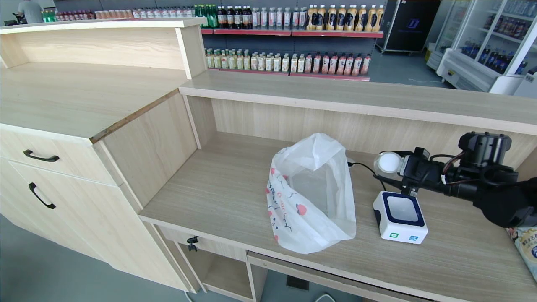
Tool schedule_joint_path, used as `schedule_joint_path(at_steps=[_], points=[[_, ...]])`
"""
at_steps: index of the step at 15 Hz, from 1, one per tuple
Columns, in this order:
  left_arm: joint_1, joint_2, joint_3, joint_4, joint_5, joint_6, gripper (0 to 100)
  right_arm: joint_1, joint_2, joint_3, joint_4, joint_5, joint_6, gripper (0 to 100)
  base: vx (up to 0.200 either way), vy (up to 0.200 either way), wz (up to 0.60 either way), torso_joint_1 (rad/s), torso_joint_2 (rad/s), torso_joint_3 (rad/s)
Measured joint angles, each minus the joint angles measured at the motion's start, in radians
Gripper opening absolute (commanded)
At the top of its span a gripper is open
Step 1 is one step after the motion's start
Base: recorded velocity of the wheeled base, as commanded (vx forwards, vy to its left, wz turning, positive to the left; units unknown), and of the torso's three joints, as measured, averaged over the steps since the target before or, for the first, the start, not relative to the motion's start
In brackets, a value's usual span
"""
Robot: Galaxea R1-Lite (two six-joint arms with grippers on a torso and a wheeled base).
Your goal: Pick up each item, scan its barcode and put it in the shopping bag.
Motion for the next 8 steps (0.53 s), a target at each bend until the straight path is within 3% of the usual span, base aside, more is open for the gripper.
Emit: schedule_joint_path(at_steps=[8], points=[[0.0,0.0,0.0,0.0,0.0,0.0,100,-0.051,-0.099,0.027,0.184,0.001,-0.127,0,0.0,0.0,0.0,0.0,0.0,0.0]])
